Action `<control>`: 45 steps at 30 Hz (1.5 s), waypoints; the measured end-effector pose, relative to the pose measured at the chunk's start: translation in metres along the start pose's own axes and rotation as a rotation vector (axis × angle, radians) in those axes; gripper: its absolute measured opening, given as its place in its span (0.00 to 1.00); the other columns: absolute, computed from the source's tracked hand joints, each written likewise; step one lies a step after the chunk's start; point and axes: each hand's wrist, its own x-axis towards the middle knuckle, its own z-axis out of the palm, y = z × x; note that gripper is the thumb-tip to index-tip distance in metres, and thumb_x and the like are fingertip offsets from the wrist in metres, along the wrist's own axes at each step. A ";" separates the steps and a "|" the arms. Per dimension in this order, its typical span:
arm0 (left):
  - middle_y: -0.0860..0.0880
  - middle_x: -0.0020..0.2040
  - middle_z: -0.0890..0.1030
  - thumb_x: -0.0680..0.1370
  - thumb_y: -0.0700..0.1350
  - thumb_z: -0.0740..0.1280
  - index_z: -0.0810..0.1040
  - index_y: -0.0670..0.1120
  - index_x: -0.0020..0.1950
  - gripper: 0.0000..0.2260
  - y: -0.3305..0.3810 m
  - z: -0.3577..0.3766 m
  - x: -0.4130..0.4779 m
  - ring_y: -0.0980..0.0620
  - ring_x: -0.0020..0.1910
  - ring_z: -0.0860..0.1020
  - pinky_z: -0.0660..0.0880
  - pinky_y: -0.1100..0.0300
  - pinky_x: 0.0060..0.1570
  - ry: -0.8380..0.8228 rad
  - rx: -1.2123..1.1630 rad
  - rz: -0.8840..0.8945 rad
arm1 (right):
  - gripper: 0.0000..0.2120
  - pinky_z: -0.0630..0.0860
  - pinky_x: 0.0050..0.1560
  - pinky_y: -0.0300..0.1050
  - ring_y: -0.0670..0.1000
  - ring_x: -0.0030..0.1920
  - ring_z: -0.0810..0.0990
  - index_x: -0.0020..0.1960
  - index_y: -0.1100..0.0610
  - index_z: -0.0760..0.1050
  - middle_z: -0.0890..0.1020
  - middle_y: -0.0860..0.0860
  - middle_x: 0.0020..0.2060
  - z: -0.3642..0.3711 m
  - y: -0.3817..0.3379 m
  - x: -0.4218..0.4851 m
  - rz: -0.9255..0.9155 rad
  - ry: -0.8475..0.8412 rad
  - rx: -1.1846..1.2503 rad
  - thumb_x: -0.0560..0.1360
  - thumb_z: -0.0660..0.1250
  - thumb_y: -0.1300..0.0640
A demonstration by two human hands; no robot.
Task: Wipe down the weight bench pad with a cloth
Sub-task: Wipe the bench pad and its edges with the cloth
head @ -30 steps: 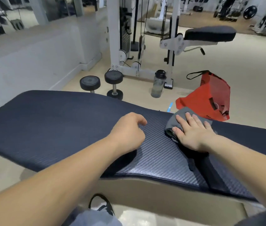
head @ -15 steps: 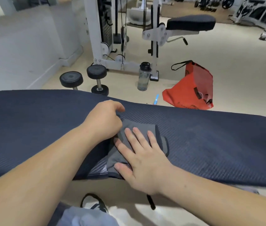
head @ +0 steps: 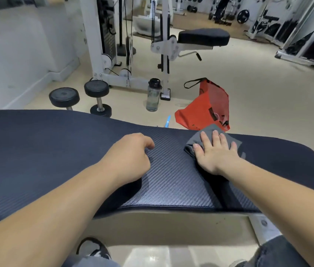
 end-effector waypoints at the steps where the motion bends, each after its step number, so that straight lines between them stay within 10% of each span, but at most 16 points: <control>1: 0.54 0.65 0.78 0.75 0.35 0.58 0.79 0.52 0.65 0.23 0.002 0.001 0.002 0.51 0.65 0.75 0.73 0.52 0.66 -0.008 0.003 0.008 | 0.34 0.39 0.80 0.66 0.58 0.83 0.36 0.84 0.46 0.36 0.37 0.56 0.84 0.002 -0.008 -0.006 0.008 -0.001 0.002 0.82 0.38 0.35; 11: 0.50 0.63 0.83 0.74 0.36 0.60 0.81 0.51 0.63 0.22 0.079 0.032 0.046 0.49 0.63 0.79 0.76 0.54 0.64 -0.072 -0.085 0.142 | 0.42 0.34 0.81 0.57 0.51 0.81 0.28 0.82 0.41 0.31 0.30 0.50 0.81 0.018 0.041 -0.110 -0.462 -0.072 -0.176 0.69 0.27 0.29; 24: 0.51 0.60 0.84 0.68 0.41 0.57 0.81 0.54 0.60 0.24 0.134 0.088 0.086 0.48 0.60 0.80 0.78 0.50 0.61 -0.162 -0.068 0.224 | 0.34 0.36 0.79 0.68 0.61 0.82 0.34 0.83 0.46 0.35 0.35 0.58 0.83 0.008 0.105 0.005 0.376 -0.008 0.175 0.82 0.37 0.35; 32: 0.47 0.52 0.85 0.71 0.38 0.60 0.84 0.50 0.54 0.17 0.137 0.106 0.110 0.42 0.54 0.81 0.79 0.49 0.55 -0.024 -0.029 0.115 | 0.32 0.37 0.81 0.59 0.51 0.83 0.36 0.83 0.37 0.41 0.39 0.50 0.84 0.001 0.115 0.020 -0.217 0.056 0.085 0.81 0.43 0.31; 45: 0.54 0.56 0.81 0.74 0.37 0.60 0.82 0.51 0.59 0.19 0.204 0.165 0.085 0.49 0.60 0.78 0.76 0.49 0.60 -0.074 -0.047 0.450 | 0.32 0.41 0.81 0.62 0.57 0.84 0.42 0.83 0.39 0.45 0.44 0.55 0.85 0.033 0.291 -0.019 0.549 0.126 0.304 0.81 0.42 0.33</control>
